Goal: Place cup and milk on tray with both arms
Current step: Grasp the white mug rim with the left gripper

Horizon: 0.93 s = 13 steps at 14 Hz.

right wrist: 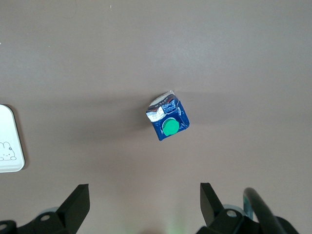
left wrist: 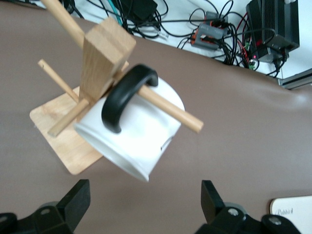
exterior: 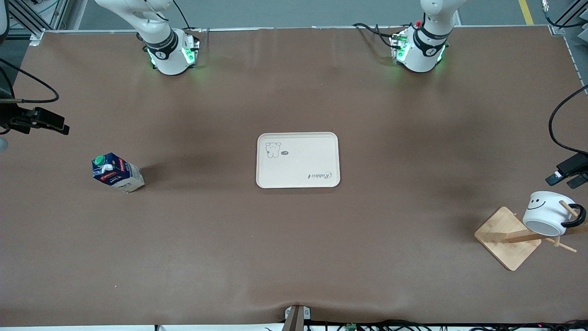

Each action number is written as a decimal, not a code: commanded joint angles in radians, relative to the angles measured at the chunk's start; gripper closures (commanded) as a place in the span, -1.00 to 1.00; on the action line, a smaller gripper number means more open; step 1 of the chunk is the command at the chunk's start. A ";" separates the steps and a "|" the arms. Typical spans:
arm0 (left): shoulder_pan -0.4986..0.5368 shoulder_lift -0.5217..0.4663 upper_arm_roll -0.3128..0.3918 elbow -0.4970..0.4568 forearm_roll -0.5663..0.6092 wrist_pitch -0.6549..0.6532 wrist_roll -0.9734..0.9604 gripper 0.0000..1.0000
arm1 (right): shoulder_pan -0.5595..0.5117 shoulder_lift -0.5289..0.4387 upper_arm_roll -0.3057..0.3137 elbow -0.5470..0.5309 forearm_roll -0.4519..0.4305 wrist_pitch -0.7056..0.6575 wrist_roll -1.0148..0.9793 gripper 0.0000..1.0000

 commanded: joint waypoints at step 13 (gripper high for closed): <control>-0.027 0.092 -0.022 0.032 -0.057 0.105 0.115 0.47 | 0.001 0.016 -0.002 0.025 0.009 -0.013 0.003 -1.00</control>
